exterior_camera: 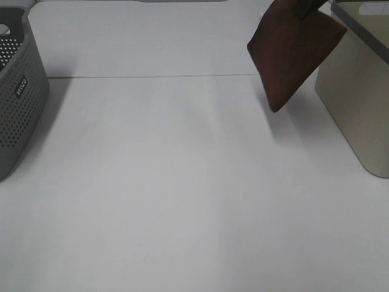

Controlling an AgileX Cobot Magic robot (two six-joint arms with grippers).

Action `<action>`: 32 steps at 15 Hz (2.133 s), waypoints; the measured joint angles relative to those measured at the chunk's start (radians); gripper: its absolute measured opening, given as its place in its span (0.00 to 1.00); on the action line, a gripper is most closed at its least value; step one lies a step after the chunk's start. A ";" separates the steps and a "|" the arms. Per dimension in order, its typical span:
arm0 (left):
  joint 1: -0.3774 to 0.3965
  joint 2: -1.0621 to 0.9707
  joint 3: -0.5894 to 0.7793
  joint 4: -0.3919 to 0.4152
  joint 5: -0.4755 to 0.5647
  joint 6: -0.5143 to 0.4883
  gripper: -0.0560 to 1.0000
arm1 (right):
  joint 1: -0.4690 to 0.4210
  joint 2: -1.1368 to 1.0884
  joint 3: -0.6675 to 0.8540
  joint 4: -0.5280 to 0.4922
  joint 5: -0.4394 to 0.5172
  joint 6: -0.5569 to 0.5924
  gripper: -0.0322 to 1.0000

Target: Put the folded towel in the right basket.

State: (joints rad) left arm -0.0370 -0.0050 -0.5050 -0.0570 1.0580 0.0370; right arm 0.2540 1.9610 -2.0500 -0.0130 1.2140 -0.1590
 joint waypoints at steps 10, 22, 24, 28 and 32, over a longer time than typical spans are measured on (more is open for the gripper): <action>0.000 0.000 0.000 0.000 0.000 0.000 0.88 | -0.423 -0.034 -0.055 0.179 0.001 -0.027 0.04; 0.000 0.000 0.000 0.000 0.000 0.000 0.88 | -0.688 0.242 -0.058 0.358 0.000 -0.108 0.59; 0.000 0.000 0.000 0.000 0.000 0.000 0.88 | -0.688 0.239 -0.058 0.366 0.000 -0.108 0.70; 0.000 0.000 0.000 0.000 0.000 0.000 0.88 | -0.688 0.155 -0.058 0.414 0.000 -0.105 0.73; 0.000 0.000 0.000 0.000 0.000 0.000 0.88 | -0.616 -0.002 -0.058 0.408 -0.002 -0.095 0.73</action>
State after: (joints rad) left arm -0.0370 -0.0050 -0.5050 -0.0570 1.0580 0.0370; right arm -0.3620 1.9590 -2.1080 0.3950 1.2120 -0.2540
